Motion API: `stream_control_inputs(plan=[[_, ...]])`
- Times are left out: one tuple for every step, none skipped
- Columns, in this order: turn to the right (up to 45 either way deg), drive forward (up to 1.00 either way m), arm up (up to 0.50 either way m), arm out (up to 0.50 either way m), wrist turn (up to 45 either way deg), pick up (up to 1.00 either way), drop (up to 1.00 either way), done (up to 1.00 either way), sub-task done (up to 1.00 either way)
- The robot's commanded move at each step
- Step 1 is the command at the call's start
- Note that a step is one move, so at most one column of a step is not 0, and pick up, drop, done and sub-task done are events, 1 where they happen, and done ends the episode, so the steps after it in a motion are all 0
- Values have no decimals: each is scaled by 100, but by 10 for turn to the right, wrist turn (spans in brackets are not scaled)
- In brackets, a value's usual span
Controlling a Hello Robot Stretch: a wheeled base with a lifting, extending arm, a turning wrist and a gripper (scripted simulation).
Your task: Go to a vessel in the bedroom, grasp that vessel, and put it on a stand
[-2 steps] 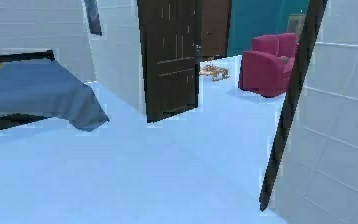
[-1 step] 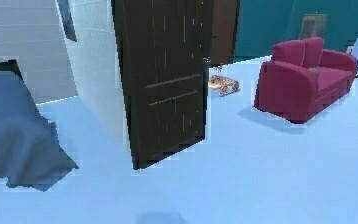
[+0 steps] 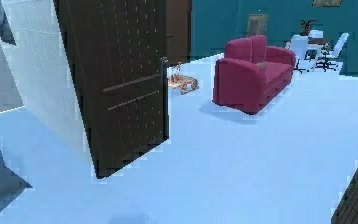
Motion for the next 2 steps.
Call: stream_control_inputs(plan=[[0,5,0,0,0,0,0,0,0],[-30,0,0,0,0,0,0,0,0]])
